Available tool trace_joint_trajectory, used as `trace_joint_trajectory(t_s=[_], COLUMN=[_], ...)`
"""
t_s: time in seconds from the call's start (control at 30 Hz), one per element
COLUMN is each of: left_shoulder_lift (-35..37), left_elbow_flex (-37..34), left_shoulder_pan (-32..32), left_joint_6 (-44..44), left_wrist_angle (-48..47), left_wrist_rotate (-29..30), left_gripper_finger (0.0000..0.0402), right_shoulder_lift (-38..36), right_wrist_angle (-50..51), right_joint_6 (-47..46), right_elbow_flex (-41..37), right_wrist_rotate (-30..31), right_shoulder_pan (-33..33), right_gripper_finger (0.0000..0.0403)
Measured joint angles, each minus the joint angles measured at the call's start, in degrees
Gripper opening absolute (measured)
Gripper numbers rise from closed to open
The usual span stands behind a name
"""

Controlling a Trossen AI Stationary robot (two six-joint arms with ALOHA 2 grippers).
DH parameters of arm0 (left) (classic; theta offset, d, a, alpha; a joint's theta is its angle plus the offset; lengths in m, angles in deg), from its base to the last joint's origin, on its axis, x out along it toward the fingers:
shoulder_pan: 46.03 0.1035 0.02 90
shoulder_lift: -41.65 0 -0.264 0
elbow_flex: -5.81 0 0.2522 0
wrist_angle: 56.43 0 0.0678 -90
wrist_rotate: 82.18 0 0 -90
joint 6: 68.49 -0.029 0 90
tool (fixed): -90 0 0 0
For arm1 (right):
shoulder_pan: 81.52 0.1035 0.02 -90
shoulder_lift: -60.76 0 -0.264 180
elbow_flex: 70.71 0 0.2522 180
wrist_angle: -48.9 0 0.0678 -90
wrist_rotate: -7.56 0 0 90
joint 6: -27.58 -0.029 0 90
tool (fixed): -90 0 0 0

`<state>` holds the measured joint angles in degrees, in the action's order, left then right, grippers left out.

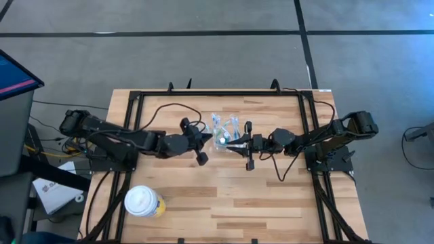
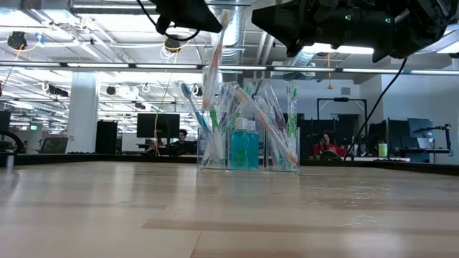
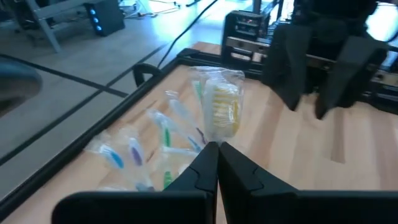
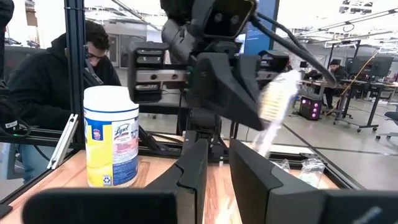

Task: Pick & Place toothbrushing station
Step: Put the orange toothbrush into the transparent organizer

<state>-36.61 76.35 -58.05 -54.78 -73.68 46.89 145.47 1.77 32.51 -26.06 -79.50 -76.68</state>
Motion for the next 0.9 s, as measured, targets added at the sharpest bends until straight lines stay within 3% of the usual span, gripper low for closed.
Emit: trace_joint_trajectory(t_s=[0.6, 0.9], left_shoulder_lift=[-0.1, 0.3], left_elbow_flex=[0.0, -7.3], left_shoulder_pan=[6.5, 9.3], left_joint_6=[-4.3, -5.3], left_wrist_angle=[0.1, 12.0], left_wrist_rotate=[0.5, 0.4], left_gripper_finger=[0.0, 0.0], right_shoulder_lift=[0.0, 0.0], right_wrist_angle=[0.5, 0.5], right_joint_6=[0.0, 0.0], right_elbow_flex=[0.0, 0.0], right_wrist_rotate=[0.0, 0.0], right_shoulder_pan=[0.0, 0.0], right_gripper_finger=[0.006, 0.006])
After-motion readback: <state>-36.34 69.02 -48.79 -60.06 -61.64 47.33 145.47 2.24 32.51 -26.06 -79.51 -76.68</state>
